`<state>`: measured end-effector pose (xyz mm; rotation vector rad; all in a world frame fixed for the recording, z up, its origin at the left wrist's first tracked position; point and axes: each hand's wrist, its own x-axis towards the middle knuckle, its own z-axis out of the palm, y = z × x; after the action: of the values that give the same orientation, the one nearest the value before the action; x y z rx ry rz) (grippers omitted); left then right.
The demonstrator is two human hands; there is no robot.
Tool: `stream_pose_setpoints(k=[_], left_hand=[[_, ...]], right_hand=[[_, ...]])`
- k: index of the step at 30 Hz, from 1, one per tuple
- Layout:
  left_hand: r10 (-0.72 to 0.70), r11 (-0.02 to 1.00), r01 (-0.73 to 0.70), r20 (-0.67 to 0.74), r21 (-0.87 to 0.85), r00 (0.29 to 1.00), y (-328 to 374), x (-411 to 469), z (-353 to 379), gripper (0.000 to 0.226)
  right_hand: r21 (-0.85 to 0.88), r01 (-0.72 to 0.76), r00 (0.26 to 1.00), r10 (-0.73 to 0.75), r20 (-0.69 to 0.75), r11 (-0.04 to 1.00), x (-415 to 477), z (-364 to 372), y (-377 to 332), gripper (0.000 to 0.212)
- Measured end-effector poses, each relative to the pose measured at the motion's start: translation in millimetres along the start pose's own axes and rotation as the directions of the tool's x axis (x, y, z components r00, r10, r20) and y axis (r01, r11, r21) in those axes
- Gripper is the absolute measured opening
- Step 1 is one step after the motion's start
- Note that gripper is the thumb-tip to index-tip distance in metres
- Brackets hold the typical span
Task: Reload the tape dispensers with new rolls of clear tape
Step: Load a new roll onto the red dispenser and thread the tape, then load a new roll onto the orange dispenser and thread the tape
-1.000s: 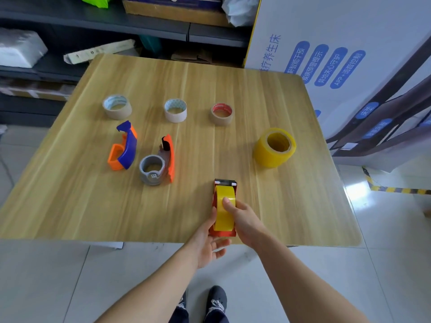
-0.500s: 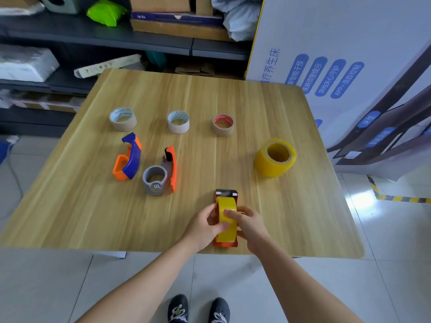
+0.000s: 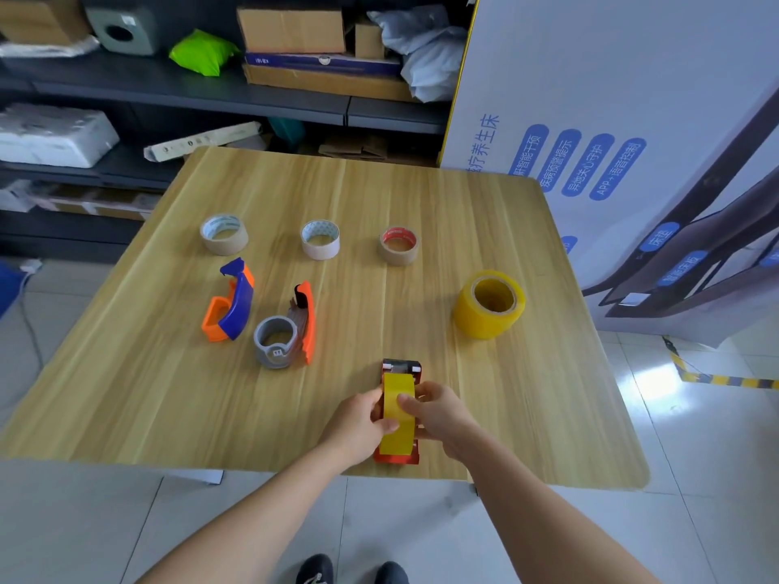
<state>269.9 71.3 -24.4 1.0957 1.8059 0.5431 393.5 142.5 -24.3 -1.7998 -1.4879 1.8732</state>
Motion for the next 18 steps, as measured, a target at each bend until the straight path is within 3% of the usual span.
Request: stream_pose_setpoints(k=[4,6,8,11,13,18], left_hand=[[-0.025,0.996,0.021,0.046,0.088,0.999,3,0,-4,0.032],[-0.038,0.990,0.031,0.053,0.140,0.998,8,2,-7,0.023],[-0.040,0.969,0.033,0.026,0.246,0.999,16,5,-11,0.012],[-0.017,0.924,0.038,-0.060,0.382,0.998,30,11,-20,0.026],[-0.002,0.870,0.043,-0.083,0.492,0.997,39,17,-25,0.034],[0.156,0.672,-0.044,-0.083,0.739,0.984,69,34,-30,0.024]], right_hand=[[-0.293,0.075,0.993,-0.097,-0.061,0.953,-3,-1,-4,0.020],[-0.417,0.102,0.989,-0.136,-0.054,0.903,-5,-3,-7,0.029],[-0.506,0.138,0.984,-0.174,-0.024,0.851,-5,-8,-12,0.024],[-0.651,0.186,0.973,-0.232,0.016,0.736,-4,-19,-21,0.022],[-0.724,0.191,0.965,-0.263,0.014,0.663,-1,-29,-26,0.032],[-0.812,0.166,0.952,-0.306,-0.016,0.560,10,-62,-40,0.048]])
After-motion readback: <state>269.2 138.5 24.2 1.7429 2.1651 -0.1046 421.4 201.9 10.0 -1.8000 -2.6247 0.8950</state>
